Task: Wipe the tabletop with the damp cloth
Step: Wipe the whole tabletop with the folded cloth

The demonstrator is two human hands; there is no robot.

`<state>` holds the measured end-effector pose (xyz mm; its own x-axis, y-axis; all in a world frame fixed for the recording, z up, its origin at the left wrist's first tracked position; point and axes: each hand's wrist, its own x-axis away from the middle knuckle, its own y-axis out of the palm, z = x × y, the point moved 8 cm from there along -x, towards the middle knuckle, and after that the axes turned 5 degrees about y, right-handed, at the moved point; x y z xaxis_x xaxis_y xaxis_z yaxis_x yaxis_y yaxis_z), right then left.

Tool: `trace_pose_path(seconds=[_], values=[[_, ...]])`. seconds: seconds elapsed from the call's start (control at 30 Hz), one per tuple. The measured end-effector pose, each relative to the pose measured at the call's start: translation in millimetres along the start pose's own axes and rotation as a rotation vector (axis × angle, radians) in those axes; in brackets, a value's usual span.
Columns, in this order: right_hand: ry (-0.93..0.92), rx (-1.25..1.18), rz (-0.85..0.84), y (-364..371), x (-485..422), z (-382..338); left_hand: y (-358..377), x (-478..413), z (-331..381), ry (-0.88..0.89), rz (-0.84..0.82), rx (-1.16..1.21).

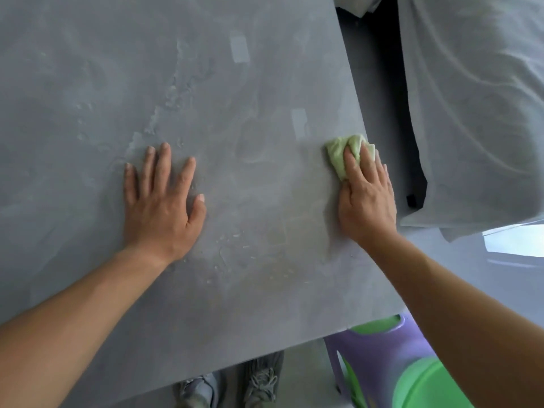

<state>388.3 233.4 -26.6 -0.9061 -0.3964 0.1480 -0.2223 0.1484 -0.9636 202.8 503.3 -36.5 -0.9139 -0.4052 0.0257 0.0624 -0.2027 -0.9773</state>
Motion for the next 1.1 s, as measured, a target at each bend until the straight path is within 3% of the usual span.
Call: trace_pose_path(seconds=[0.23,0.43,0.57,0.67,0.73,0.93,1.1], values=[[-0.033,0.029,-0.008,13,84,-5,-1,-1,-1,-0.007,-0.004,0.011],[0.038,-0.015,-0.014,16,1,-65,0,0,0,0.014,0.01,-0.024],[-0.234,-0.022,-0.021,32,12,-134,2,0,-2,0.023,0.003,-0.025],[-0.519,0.013,-0.092,41,79,-140,0,0,-3,0.019,0.004,-0.003],[-0.632,0.012,-0.129,40,79,-139,0,0,-3,0.021,-0.003,-0.01],[-0.36,-0.035,-0.006,36,-9,-175,3,0,-2,0.039,-0.064,-0.014],[-0.564,-0.016,-0.087,43,87,-159,-8,2,-4,0.066,-0.074,0.023]])
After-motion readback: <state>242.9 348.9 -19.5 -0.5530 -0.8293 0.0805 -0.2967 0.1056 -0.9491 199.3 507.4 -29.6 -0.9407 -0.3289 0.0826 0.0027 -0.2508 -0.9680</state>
